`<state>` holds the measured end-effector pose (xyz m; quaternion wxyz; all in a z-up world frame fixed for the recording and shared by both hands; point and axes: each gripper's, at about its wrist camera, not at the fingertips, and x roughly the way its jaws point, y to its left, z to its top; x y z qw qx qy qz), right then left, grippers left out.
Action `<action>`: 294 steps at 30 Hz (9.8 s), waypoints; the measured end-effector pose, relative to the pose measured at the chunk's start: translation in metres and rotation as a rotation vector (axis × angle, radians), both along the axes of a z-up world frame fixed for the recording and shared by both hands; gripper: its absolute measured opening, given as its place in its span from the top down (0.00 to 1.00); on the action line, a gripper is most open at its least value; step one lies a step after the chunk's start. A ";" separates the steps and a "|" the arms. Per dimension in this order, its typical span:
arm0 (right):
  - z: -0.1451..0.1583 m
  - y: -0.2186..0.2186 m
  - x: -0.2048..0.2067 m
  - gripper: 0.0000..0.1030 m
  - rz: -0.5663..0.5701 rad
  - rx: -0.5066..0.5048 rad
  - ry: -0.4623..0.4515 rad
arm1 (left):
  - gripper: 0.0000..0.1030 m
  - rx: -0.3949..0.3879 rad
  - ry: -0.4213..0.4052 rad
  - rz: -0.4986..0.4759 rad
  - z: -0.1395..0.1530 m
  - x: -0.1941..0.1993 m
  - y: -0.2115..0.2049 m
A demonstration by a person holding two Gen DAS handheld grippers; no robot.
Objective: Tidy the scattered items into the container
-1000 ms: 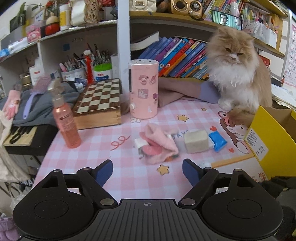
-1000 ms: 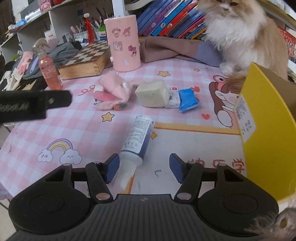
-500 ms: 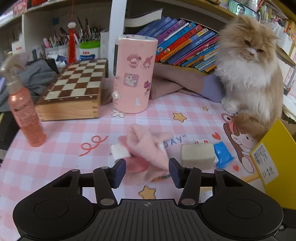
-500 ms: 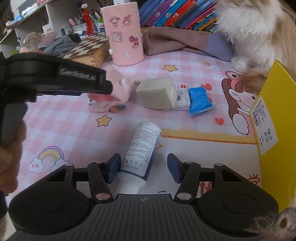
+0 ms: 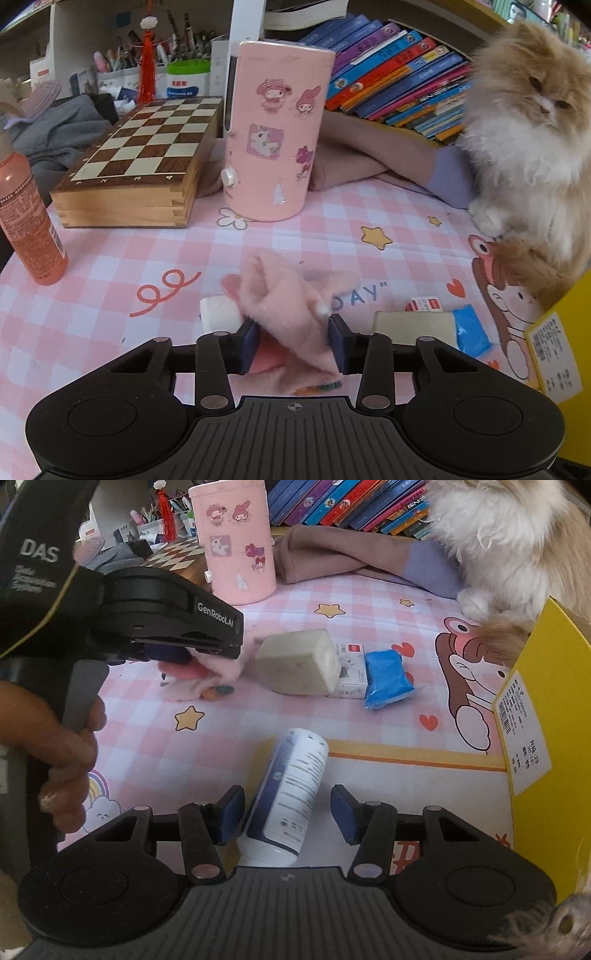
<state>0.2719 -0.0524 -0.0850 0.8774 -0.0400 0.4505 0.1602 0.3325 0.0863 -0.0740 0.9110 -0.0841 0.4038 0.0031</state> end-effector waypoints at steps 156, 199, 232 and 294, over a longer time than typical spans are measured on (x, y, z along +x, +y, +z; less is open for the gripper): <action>0.121 -0.324 -0.061 0.70 -0.154 -0.034 -0.279 | 0.90 0.190 -0.329 -0.473 0.126 -0.146 -0.304; 0.104 -0.312 -0.168 0.41 -0.290 -0.056 -0.378 | 0.07 0.217 -0.292 -0.277 0.089 -0.239 -0.258; 0.069 -0.167 -0.227 0.29 -0.293 -0.033 -0.159 | 0.07 0.169 -0.103 -0.317 0.063 -0.285 -0.131; 0.045 -0.025 -0.054 0.28 -0.061 -0.031 -0.125 | 0.08 0.179 -0.064 -0.042 0.045 -0.164 0.011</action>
